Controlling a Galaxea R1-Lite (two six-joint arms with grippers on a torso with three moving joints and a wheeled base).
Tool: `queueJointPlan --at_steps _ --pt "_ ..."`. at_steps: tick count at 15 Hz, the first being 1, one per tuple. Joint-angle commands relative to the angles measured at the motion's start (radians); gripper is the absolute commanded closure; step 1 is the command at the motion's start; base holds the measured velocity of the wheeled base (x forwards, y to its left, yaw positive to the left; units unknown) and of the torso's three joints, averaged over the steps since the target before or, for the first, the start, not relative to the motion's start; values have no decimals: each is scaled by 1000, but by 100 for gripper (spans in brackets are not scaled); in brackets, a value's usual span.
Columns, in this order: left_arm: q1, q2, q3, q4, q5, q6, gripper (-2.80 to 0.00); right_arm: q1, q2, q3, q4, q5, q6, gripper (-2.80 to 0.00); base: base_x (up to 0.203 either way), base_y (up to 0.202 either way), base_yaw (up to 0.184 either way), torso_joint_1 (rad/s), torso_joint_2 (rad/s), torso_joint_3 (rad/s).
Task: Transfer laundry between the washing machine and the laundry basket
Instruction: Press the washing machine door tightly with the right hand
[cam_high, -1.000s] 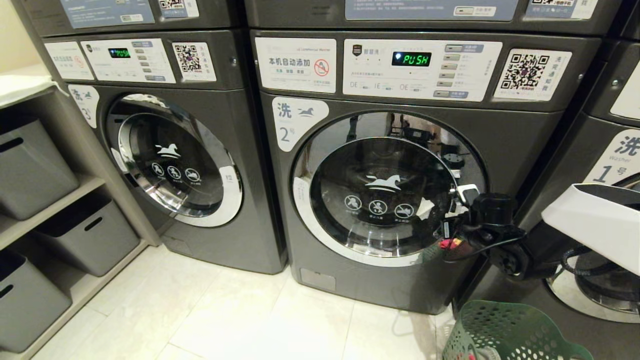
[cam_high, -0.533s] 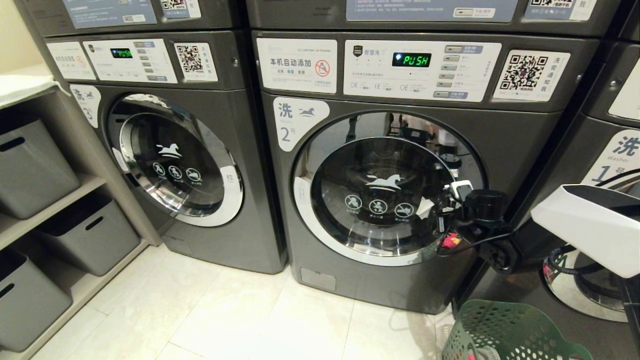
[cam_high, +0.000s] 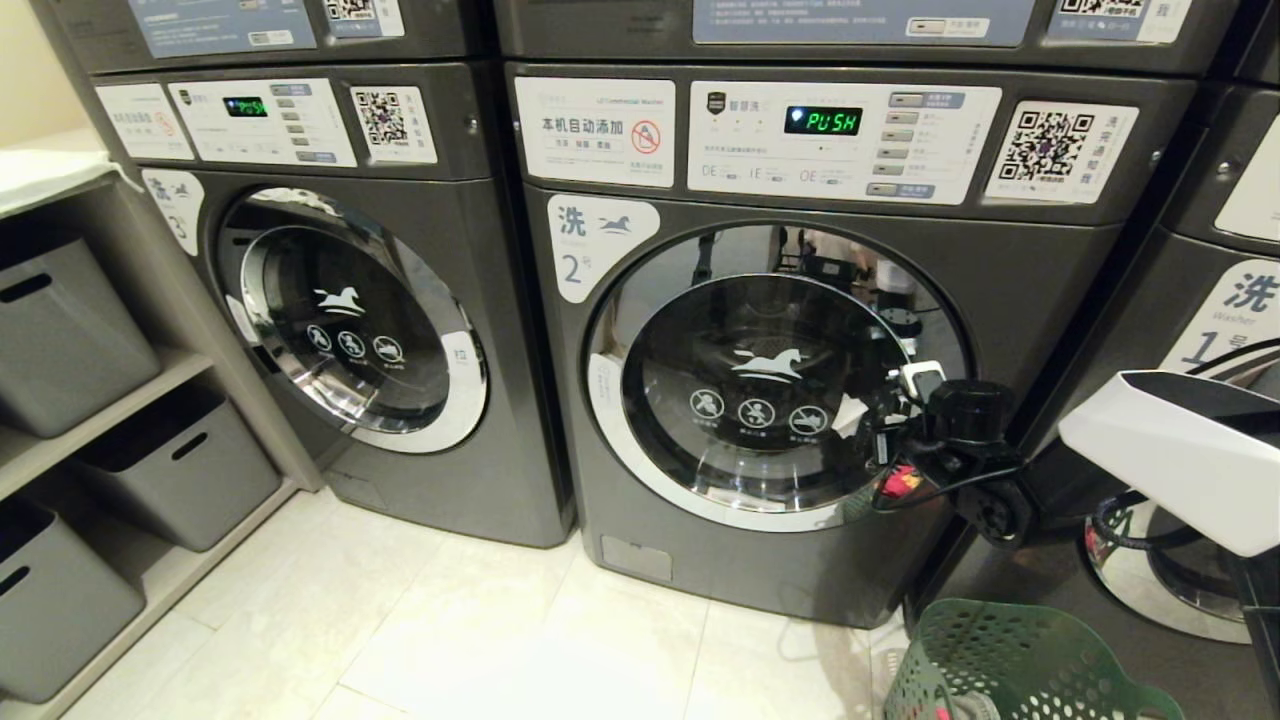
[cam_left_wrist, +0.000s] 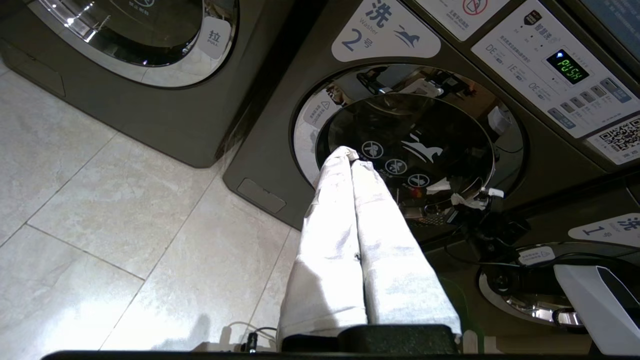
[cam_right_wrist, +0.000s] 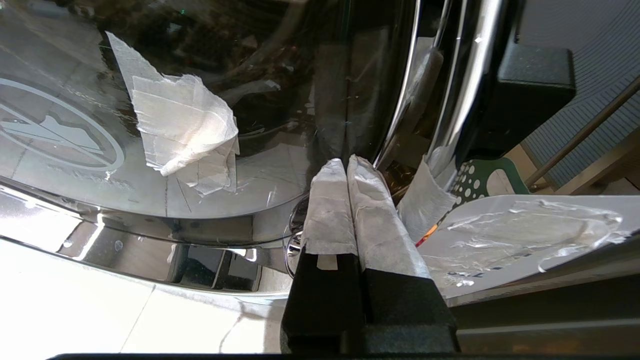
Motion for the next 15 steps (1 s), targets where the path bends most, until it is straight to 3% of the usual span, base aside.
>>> queueJointPlan --at_steps 1,6,9,11,13,15 --pt "0 -5 0 10 4 -3 0 -111 1 -4 -14 0 1 0 0 0 0 0 0 0" --pt "0 -17 2 13 4 0 0 -126 -30 95 -71 10 -2 0 0 0 0 0 0 0" --pt "0 -21 0 13 4 1 0 -108 -118 363 -98 103 0 0 0 0 0 0 0 0" --pt "0 -34 4 15 4 1 0 -104 -146 499 -195 144 1 0 0 0 0 0 0 0" --pt "0 -55 18 19 5 1 0 -110 -165 585 -308 161 1 0 0 0 0 0 0 0" --pt "0 -83 35 28 6 1 0 -109 -191 617 -327 168 0 0 0 0 0 0 0 0"
